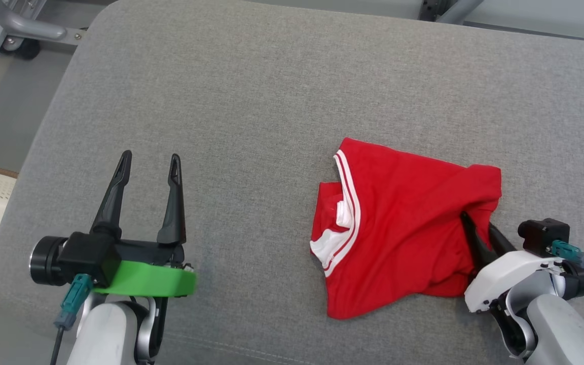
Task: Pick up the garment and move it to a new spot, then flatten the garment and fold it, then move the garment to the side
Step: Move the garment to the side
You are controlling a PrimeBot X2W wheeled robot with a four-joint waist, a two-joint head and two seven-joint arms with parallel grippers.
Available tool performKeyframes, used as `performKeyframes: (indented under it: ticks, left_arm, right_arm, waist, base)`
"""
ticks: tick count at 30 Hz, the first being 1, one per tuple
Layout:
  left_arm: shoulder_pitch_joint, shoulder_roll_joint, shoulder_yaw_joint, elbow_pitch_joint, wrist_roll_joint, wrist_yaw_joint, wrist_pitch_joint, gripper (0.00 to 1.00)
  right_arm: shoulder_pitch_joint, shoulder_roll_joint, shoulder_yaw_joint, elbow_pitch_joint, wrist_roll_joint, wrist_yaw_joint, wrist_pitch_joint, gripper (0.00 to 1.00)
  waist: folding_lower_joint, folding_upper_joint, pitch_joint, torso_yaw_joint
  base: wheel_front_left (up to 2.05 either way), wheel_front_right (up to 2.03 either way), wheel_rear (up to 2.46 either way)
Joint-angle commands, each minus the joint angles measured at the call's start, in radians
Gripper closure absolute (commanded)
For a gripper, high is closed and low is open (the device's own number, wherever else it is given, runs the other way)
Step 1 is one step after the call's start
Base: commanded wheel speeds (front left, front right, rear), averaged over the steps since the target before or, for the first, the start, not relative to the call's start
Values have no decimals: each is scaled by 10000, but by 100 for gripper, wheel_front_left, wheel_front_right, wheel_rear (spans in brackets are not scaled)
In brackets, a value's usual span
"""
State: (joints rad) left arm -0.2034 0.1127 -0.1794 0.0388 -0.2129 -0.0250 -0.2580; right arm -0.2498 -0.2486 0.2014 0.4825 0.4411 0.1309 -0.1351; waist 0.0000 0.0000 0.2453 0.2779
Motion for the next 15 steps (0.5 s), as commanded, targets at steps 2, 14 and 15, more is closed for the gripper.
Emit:
performKeyframes:
  ticks: [2,14,15]
  left_arm:
    - [-113,-2,14,-9,69,7,-65,0]
    - [206,286,196,-297,167,49,-71,0]
    - [220,317,196,-333,176,46,-62,0]
  right_arm:
    - [-39,-39,164,84,173,-7,-123,100]
    - [664,-839,813,-1384,220,-10,-480,100]
    - [735,-958,861,-1479,172,-10,-407,100]
  waist:
    - [0,0,-24,-210]
    - [0,0,-83,-2668]
    - [0,0,-61,-2922]
  base:
    - [0,0,0]
    - [0,0,0]
    - [0,0,0]
